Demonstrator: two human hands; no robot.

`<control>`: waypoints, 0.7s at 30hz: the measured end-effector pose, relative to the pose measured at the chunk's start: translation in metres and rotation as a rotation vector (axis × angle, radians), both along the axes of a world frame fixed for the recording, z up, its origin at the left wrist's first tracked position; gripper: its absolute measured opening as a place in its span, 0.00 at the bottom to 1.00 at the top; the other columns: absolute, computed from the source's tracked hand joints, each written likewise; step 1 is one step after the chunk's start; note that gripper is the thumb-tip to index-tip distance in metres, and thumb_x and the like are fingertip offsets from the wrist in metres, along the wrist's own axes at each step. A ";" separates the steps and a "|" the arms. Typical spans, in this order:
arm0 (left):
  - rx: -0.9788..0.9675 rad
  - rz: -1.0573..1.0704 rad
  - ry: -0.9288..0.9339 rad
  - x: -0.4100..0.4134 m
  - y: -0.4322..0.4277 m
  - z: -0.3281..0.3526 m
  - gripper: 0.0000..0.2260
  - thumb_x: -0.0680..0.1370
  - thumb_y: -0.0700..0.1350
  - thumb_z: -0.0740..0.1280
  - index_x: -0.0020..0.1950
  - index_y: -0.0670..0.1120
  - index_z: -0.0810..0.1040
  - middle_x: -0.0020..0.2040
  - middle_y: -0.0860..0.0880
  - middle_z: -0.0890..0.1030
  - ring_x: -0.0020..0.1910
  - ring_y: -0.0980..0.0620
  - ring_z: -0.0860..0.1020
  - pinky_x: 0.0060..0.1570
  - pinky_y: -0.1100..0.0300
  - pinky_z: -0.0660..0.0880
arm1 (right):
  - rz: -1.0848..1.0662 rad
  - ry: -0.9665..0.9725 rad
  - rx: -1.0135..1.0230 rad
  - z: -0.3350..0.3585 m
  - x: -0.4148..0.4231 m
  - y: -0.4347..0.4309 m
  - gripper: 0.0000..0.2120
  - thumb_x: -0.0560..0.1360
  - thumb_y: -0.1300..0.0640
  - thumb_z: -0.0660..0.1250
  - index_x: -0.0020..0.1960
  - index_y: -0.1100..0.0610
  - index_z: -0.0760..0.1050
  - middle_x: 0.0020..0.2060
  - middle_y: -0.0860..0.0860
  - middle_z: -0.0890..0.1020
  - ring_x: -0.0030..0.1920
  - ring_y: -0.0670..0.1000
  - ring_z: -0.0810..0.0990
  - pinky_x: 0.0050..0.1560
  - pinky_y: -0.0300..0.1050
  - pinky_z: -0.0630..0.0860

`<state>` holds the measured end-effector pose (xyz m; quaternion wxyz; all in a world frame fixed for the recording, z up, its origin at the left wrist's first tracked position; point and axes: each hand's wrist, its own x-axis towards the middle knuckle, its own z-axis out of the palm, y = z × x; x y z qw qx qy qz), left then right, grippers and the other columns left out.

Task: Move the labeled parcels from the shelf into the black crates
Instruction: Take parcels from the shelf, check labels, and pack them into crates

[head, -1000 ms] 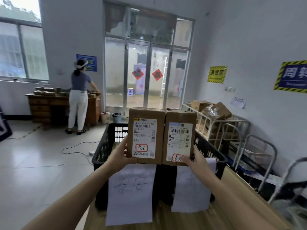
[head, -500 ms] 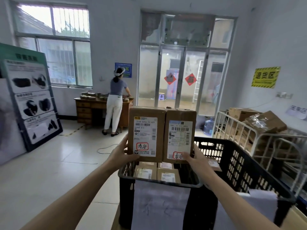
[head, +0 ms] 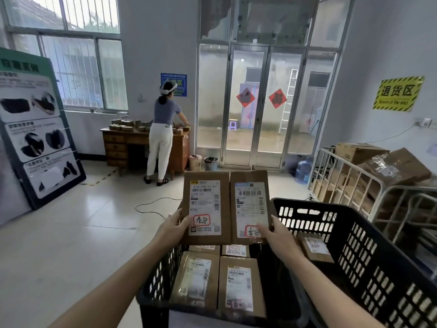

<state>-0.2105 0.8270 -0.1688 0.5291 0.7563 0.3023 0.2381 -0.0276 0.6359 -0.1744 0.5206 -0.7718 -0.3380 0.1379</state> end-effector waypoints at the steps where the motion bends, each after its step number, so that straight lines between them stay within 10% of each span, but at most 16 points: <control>1: 0.028 0.016 0.044 0.009 0.005 -0.005 0.14 0.80 0.49 0.59 0.65 0.49 0.71 0.60 0.46 0.79 0.57 0.48 0.78 0.59 0.48 0.76 | -0.018 0.001 -0.013 -0.004 0.009 0.005 0.08 0.78 0.54 0.61 0.56 0.50 0.68 0.46 0.42 0.77 0.42 0.34 0.74 0.31 0.27 0.71; 21: -0.053 0.125 0.231 0.107 0.075 -0.094 0.16 0.82 0.45 0.53 0.70 0.48 0.66 0.54 0.51 0.74 0.52 0.53 0.73 0.49 0.59 0.71 | -0.132 0.313 -0.163 -0.101 0.087 0.097 0.15 0.80 0.54 0.57 0.63 0.59 0.70 0.54 0.55 0.79 0.54 0.53 0.77 0.57 0.50 0.74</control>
